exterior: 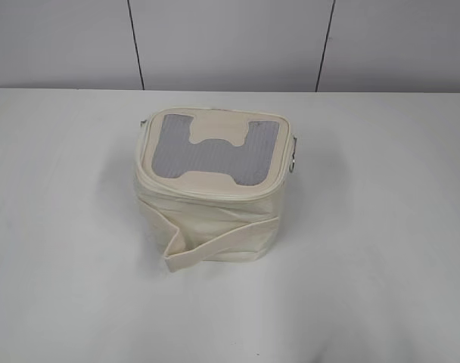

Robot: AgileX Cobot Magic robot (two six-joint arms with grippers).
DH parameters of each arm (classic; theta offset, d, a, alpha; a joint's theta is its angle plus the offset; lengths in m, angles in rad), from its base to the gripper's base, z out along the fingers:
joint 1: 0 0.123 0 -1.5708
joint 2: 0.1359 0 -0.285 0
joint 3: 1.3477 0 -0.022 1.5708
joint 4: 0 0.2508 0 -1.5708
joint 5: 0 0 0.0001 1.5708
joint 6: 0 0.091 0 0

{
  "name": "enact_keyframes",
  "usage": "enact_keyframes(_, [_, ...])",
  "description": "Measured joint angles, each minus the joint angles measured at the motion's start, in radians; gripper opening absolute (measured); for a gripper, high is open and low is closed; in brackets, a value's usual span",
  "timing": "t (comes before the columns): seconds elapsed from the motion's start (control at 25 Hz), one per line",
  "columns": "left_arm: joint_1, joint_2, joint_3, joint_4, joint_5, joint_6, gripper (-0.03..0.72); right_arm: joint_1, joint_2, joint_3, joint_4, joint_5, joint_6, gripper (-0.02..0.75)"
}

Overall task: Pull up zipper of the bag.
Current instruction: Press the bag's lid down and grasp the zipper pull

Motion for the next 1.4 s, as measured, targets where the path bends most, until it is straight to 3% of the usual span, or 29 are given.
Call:
enact_keyframes(0.12, [0.000, 0.000, 0.000, 0.000, 0.000, 0.000, 0.227, 0.000, 0.011, -0.003, 0.070, -0.008, -0.027, 0.375])
enact_keyframes(0.28, [0.000, 0.000, 0.000, 0.000, -0.001, 0.000, 0.227, 0.000, 0.156, -0.026, 0.294, -0.090, -0.226, 0.375])
enact_keyframes(0.52, [0.000, 0.000, 0.000, 0.000, -0.001, 0.000, 0.227, 0.000, 0.585, -0.105, 0.702, -0.325, -0.588, 0.375])
enact_keyframes(0.6, [0.000, 0.000, 0.000, 0.000, -0.001, 0.000, 0.227, 0.000, 0.746, -0.172, 0.845, -0.339, -0.742, 0.375])
enact_keyframes(0.72, [0.000, 0.000, 0.000, 0.000, -0.001, 0.000, 0.227, 0.006, 1.004, -0.314, 0.956, -0.297, -0.897, 0.375])
enact_keyframes(0.96, [-0.019, 0.000, 0.000, 0.000, -0.001, 0.000, 0.227, 0.120, 1.476, -0.690, 0.984, -0.154, -0.944, 0.374])
enact_keyframes(1.16, [-0.025, 0.011, -0.004, -0.031, 0.001, 0.000, 0.227, 0.261, 1.776, -1.047, 0.894, -0.040, -0.935, 0.374])
enact_keyframes(1.4, [-0.025, 0.204, -0.005, -0.221, -0.083, 0.010, 0.237, 0.299, 2.090, -1.459, 0.833, 0.145, -0.902, 0.375])
